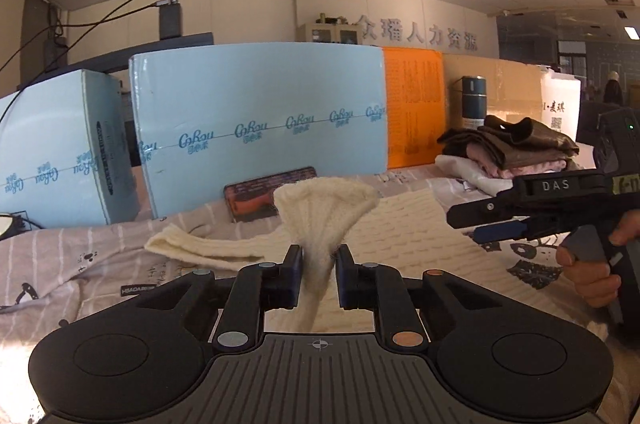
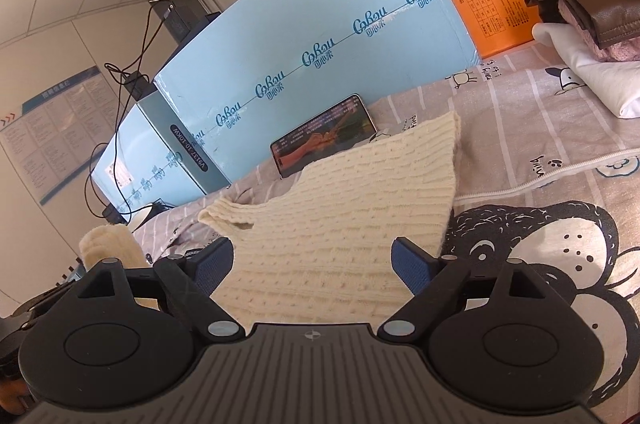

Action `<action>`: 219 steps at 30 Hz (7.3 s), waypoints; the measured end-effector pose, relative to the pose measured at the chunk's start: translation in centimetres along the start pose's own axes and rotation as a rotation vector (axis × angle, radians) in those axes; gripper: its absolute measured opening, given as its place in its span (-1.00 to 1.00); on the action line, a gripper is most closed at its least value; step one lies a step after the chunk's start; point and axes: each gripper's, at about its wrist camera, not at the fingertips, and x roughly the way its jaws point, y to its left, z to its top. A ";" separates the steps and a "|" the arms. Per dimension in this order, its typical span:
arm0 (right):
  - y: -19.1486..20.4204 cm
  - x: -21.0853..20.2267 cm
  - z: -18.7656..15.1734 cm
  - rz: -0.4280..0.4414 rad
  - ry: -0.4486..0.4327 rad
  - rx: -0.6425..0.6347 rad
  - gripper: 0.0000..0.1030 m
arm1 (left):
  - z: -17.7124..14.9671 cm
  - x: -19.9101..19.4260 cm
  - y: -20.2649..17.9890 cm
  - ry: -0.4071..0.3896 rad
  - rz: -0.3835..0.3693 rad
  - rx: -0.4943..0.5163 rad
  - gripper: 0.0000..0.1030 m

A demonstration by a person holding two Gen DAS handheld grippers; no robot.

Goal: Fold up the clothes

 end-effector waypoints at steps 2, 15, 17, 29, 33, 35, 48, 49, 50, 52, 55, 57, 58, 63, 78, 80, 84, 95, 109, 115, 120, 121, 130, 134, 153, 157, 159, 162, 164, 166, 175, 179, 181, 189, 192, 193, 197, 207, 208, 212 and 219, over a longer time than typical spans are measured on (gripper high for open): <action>0.1 0.0 -0.1 0.023 0.007 -0.008 0.66 | -0.6 0.9 -1.7 0.051 -0.060 0.074 -0.65; 2.4 0.5 -1.2 0.203 0.104 -0.101 0.59 | -2.4 -1.7 0.3 -0.029 -0.041 -0.020 0.89; 3.0 0.9 -1.5 0.225 0.153 -0.114 0.27 | -2.7 -2.1 1.7 -0.021 0.033 -0.074 0.93; 6.3 1.4 -4.2 0.080 0.288 -0.227 -0.68 | -3.9 0.5 4.1 0.161 0.187 -0.105 1.00; 7.6 1.1 -5.7 -0.031 0.222 -0.418 -0.40 | -4.2 1.2 3.8 0.204 0.145 -0.094 1.00; 7.6 1.3 -5.5 -0.031 0.218 -0.420 -0.30 | -4.0 1.2 4.5 0.196 0.125 -0.138 1.00; 3.8 2.8 3.5 0.027 0.026 -0.113 0.48 | -1.2 10.1 17.0 0.187 -0.019 -0.881 0.99; 2.8 3.1 3.4 0.035 0.028 -0.077 0.48 | -1.4 11.2 17.6 0.194 -0.009 -0.911 0.99; 1.9 3.4 3.3 0.038 0.040 -0.051 0.48 | -1.6 12.2 18.1 0.198 -0.003 -0.926 0.99; 0.3 4.1 3.1 0.024 0.073 0.011 0.48 | -2.0 14.1 18.7 0.193 0.017 -0.950 0.99; -1.2 4.8 2.9 -0.011 0.111 0.071 0.48 | -2.3 16.4 18.8 0.162 -0.030 -0.974 0.97; -1.3 4.8 2.8 -0.013 0.111 0.075 0.48 | -2.2 17.5 18.6 0.143 -0.031 -0.963 0.96; -1.2 4.7 2.7 -0.008 0.108 0.075 0.48 | -2.1 18.0 18.4 0.135 -0.022 -0.944 0.94; -1.3 4.6 2.6 -0.004 0.103 0.075 0.48 | -1.9 19.6 18.4 0.151 0.014 -0.840 -0.52; -1.4 4.7 2.8 -0.009 0.091 0.069 0.48 | 2.4 18.3 9.4 0.114 -0.233 -0.277 -0.16; -1.4 4.6 2.8 -0.009 0.090 0.068 0.48 | 2.3 18.0 9.2 0.120 -0.234 -0.256 0.17; -1.4 4.5 2.8 -0.013 0.084 0.066 0.48 | 3.1 16.8 8.9 0.080 -0.278 -0.234 0.85; -1.5 4.7 2.9 -0.033 0.087 0.066 0.49 | 1.9 18.6 8.3 0.226 0.057 -0.003 0.94; 0.4 4.4 2.0 -0.075 0.050 -0.106 0.93 | 1.8 8.2 5.0 -0.028 0.057 0.198 0.95; 2.0 3.4 1.0 -0.033 0.000 -0.248 1.00 | -1.7 0.7 3.6 -0.035 0.014 0.301 0.96; 4.0 0.8 0.0 0.028 -0.025 -0.415 1.00 | -3.9 -3.6 2.8 0.037 -0.126 0.352 1.00; 4.4 0.2 -0.4 0.039 -0.022 -0.461 1.00 | -4.3 -4.2 2.6 0.051 -0.152 0.358 1.00; 5.6 -5.1 -4.6 0.110 0.133 -0.691 1.00 | -7.0 -3.7 0.1 0.144 -0.194 0.481 1.00; 5.7 -6.9 -5.7 0.148 0.184 -0.724 1.00 | -7.1 -3.2 0.0 0.127 -0.154 0.470 1.00; 5.5 -5.6 -7.2 0.002 0.208 -0.942 -0.06 | -5.0 -0.5 1.4 0.053 -0.113 0.292 0.68; 6.0 -6.1 -6.9 0.068 0.178 -0.940 -0.55 | -4.8 -0.7 1.5 0.032 -0.177 0.275 -0.09; 6.0 -6.3 -6.3 0.078 0.134 -0.926 -0.63 | -4.7 -0.8 1.3 0.012 -0.196 0.284 -0.39; 6.0 -6.7 -5.2 0.084 0.056 -0.895 -0.70 | -3.9 -1.1 1.0 -0.061 -0.177 0.333 -0.48; 6.1 -7.0 -4.5 0.083 -0.004 -0.876 -0.71 | -2.9 -1.0 1.4 -0.115 -0.160 0.336 -0.50; 6.2 -7.2 -4.0 0.083 -0.058 -0.859 -0.71 | -1.9 -0.4 1.6 -0.165 -0.141 0.347 -0.51; 6.0 -2.9 1.2 -0.024 -0.229 -0.840 -0.71 | 1.9 6.5 3.3 -0.221 -0.064 0.309 -0.52; 5.2 0.7 3.7 -0.079 -0.231 -0.824 -0.71 | 3.0 10.1 4.0 -0.188 -0.026 0.275 -0.52; 4.7 2.5 4.7 -0.111 -0.226 -0.806 -0.71 | 3.2 11.6 4.4 -0.172 -0.014 0.263 -0.52; 1.1 6.9 5.1 -0.223 -0.156 -0.718 -0.71 | 2.7 16.6 5.0 -0.067 -0.019 0.166 -0.14; 0.1 7.3 4.7 -0.244 -0.127 -0.704 -0.70 | 2.3 16.3 6.2 -0.046 -0.025 0.083 0.49; -0.2 7.5 4.6 -0.253 -0.117 -0.700 -0.69 | 2.2 16.1 6.7 -0.038 -0.032 0.049 0.54; -0.9 8.5 4.7 -0.293 -0.074 -0.672 -0.62 | 2.2 15.5 9.3 -0.013 -0.045 -0.095 0.56; -3.8 8.3 6.3 -0.468 -0.073 -0.430 0.09 | 1.6 17.4 11.2 0.067 0.081 -0.243 0.56; -4.0 8.5 6.3 -0.481 -0.064 -0.423 0.13 | 1.4 17.8 11.2 0.088 0.099 -0.235 0.57; -4.1 9.1 6.1 -0.529 -0.033 -0.419 0.21 | 1.1 18.9 10.5 0.156 0.128 -0.200 0.60; -4.7 9.3 6.2 -0.537 0.000 -0.377 0.36 | 0.8 18.6 11.2 0.164 0.132 -0.248 0.71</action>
